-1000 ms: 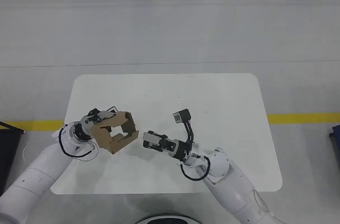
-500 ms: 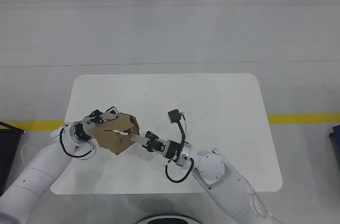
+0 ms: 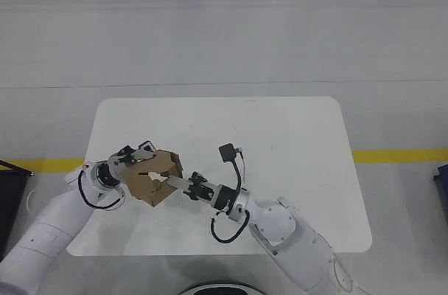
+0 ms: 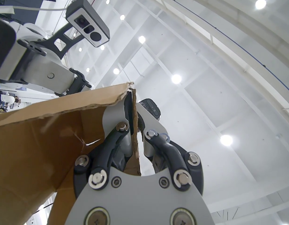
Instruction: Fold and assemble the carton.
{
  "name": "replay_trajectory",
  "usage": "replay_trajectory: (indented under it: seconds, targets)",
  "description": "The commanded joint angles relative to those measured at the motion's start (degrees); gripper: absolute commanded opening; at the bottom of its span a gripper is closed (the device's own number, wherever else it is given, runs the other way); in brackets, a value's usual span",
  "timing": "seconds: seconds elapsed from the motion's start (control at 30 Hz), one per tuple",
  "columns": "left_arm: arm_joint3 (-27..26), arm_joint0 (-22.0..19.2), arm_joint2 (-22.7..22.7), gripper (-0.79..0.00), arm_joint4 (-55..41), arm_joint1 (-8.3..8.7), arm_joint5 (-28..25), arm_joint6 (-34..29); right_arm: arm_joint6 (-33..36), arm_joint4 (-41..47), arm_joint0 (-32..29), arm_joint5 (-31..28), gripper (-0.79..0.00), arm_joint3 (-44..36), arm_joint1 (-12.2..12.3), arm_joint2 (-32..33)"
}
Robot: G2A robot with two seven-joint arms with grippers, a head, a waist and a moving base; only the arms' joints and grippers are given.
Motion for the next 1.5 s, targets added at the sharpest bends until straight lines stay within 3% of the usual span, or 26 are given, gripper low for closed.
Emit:
replay_trajectory:
  seconds: [0.0, 0.67, 1.07, 1.27, 1.47]
  targets:
    - [0.06, 0.15, -0.32, -0.785, 0.28, -0.08, 0.12, 0.0, 0.18, -0.39, -0.04, -0.07, 0.0, 0.06, 0.02, -0.15]
    - [0.48, 0.6, -2.37, -0.785, 2.89, -0.96, -0.25, 0.0, -5.84, -4.71, 4.04, 7.03, 0.0, 1.63, -1.45, -4.07]
    - [-0.22, 1.68, -3.58, -0.785, 1.09, -1.25, 0.64, 0.0, -6.58, -3.69, 0.36, -0.52, 0.0, -0.85, -0.96, -1.68]
    - [-0.16, 2.12, -3.71, -0.785, -0.24, -1.06, 0.64, 0.0, -5.45, -1.13, -1.4, -6.47, 0.0, -1.16, -0.61, -0.11]
    - [-1.62, 2.91, -3.53, -0.785, -1.14, -0.7, 0.64, 0.0, -5.23, 3.89, -1.99, -8.16, 0.0, -0.03, -0.4, 2.37]
